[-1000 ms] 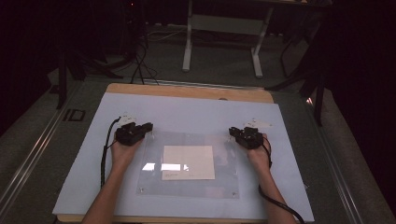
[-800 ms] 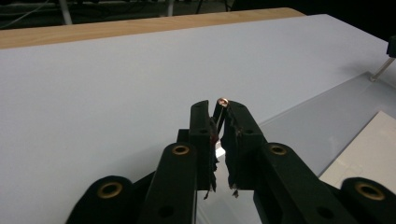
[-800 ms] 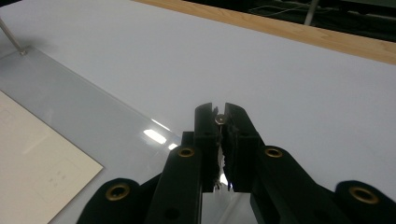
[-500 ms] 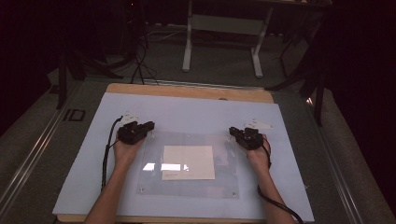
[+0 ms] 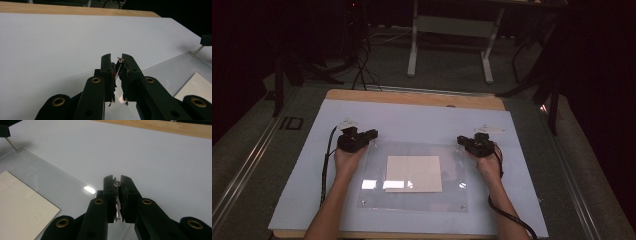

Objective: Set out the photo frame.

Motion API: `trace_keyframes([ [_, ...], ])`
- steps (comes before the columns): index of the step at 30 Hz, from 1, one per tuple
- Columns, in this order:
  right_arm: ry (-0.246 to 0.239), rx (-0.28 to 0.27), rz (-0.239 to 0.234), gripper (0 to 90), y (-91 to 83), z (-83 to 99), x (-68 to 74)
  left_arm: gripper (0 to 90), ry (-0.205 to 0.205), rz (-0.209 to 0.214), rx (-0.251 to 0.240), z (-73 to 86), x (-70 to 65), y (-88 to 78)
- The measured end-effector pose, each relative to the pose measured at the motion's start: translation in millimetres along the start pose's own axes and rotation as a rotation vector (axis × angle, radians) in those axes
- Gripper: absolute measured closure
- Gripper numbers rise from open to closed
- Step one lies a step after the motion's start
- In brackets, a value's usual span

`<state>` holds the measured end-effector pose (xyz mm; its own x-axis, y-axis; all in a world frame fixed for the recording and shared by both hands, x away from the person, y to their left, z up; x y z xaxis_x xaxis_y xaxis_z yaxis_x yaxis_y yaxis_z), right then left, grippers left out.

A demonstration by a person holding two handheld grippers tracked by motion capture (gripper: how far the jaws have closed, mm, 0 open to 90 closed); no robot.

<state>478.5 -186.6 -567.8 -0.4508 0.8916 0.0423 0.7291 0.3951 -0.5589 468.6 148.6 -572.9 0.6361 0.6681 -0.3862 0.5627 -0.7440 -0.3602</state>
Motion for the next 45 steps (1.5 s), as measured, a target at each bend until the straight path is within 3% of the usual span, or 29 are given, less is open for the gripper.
trace_keyframes([
  [6, 0.031, 0.048, 0.010, 84.7, 5.1, -3.6, -1.9, 82.2, -0.030, -0.010, 0.051, -4.0, 4.6, 4.3],
  [15, 0.080, 0.082, 0.001, 85.5, 14.0, -9.4, -6.9, 84.1, -0.068, -0.023, 0.088, -10.1, 11.5, 12.1],
  [18, 0.107, 0.093, -0.010, 85.5, 17.8, -11.5, -9.2, 84.3, -0.114, -0.019, 0.083, -12.5, 16.3, 17.1],
  [23, 0.122, 0.101, -0.014, 85.3, 21.6, -13.3, -11.0, 84.9, -0.134, -0.025, 0.086, -14.2, 20.3, 21.1],
  [24, 0.142, 0.115, -0.008, 84.4, 26.8, -14.9, -13.2, 85.0, -0.161, -0.035, 0.100, -15.9, 25.0, 25.9],
  [31, 0.123, 0.144, 0.044, 82.1, 35.1, -16.8, -15.8, 85.1, -0.245, -0.041, 0.086, -16.5, 31.5, 32.1],
  [35, 0.101, 0.146, 0.063, 81.0, 35.3, -17.0, -15.9, 85.1, -0.258, -0.048, 0.094, -16.5, 32.3, 32.8],
  [39, 0.044, 0.123, 0.104, 74.5, 30.8, -17.6, -17.0, 85.1, -0.266, -0.050, 0.104, -16.6, 32.9, 33.1],
  [45, 0.013, 0.057, 0.086, 70.6, 7.6, -17.0, -20.3, 85.1, -0.268, -0.049, 0.102, -16.7, 32.8, 33.4],
])
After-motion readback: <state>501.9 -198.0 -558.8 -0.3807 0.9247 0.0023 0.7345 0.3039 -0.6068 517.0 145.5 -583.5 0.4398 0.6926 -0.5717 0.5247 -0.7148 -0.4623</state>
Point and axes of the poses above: each handheld gripper's, and its own axes: y roughly forward along the jaws, z roughly out of its underside, x roughly to its left, the point moved 10 cm from there along y, roughly forward along the jaws, and after that the axes turned 12 degrees about z, right-handed, at the moved point
